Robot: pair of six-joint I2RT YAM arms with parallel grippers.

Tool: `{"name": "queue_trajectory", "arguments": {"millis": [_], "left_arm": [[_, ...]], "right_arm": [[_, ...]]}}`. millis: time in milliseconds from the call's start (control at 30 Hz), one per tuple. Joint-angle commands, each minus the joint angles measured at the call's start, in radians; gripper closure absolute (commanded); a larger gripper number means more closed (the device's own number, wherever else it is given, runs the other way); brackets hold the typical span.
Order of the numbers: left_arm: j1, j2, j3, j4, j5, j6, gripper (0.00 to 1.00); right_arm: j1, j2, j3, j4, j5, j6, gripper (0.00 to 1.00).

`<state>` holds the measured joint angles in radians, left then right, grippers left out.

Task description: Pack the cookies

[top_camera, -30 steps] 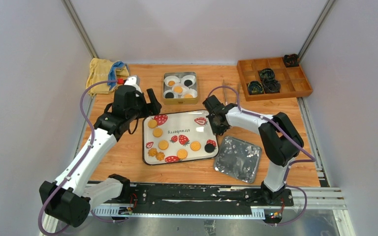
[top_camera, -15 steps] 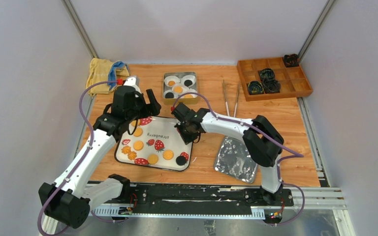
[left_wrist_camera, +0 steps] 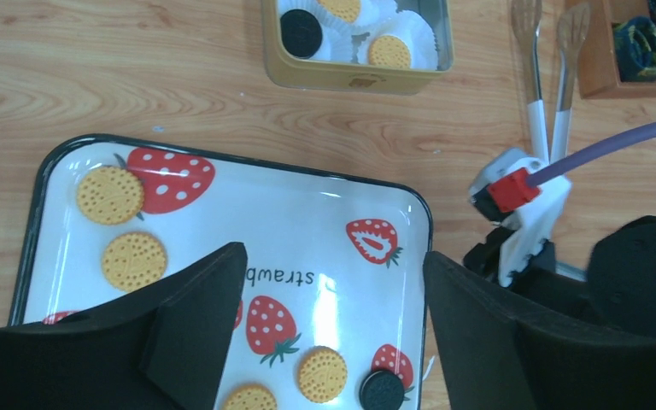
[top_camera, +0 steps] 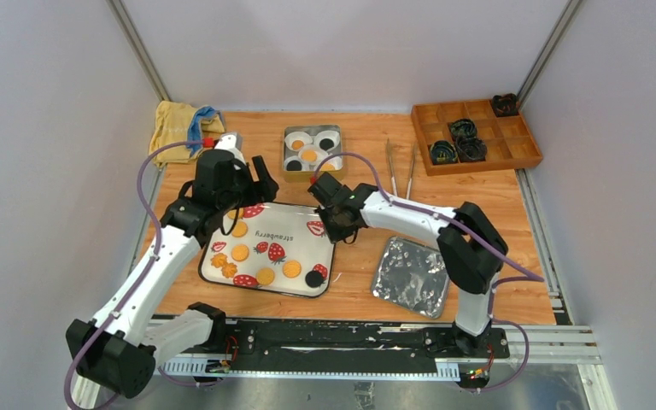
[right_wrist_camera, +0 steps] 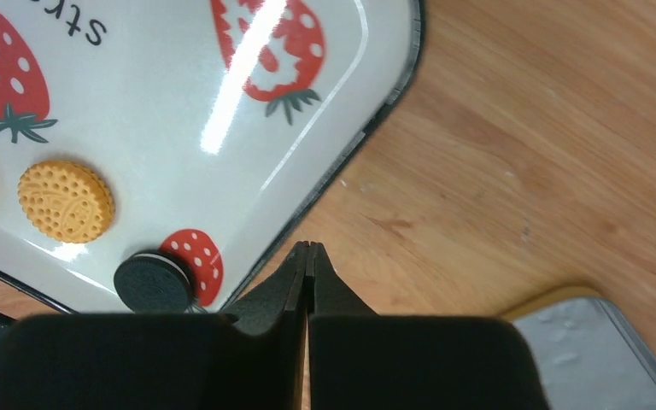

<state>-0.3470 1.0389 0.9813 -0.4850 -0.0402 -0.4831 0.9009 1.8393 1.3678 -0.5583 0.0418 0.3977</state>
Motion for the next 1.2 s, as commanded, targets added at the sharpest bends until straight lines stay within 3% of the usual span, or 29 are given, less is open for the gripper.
{"name": "queue_trajectory", "arguments": {"millis": [0, 133, 367, 633, 833, 1167], "left_arm": [[-0.055, 0.075, -0.018, 0.057, 0.078, 0.009, 0.34], [-0.162, 0.152, -0.003, 0.035, 0.085, 0.043, 0.65], [-0.356, 0.263, 0.001, 0.042, 0.124, 0.031, 0.88], [-0.534, 0.521, -0.015, 0.116, 0.162, -0.056, 0.96], [-0.543, 0.645, -0.021, 0.102, 0.127, -0.099, 0.98], [-0.501, 0.671, -0.024, -0.001, -0.059, -0.160, 0.99]], "right_arm": [[-0.016, -0.138, -0.047, -0.077, 0.182, 0.054, 1.00], [-0.071, -0.286, -0.107, -0.112, 0.315, 0.111, 1.00], [-0.144, -0.528, -0.144, -0.152, 0.527, 0.084, 1.00], [-0.199, -0.616, -0.150, -0.185, 0.481, 0.064, 1.00], [-0.205, -0.629, -0.159, -0.183, 0.466, 0.053, 1.00], [-0.217, -0.635, -0.200, -0.132, 0.392, 0.039, 1.00]]}}
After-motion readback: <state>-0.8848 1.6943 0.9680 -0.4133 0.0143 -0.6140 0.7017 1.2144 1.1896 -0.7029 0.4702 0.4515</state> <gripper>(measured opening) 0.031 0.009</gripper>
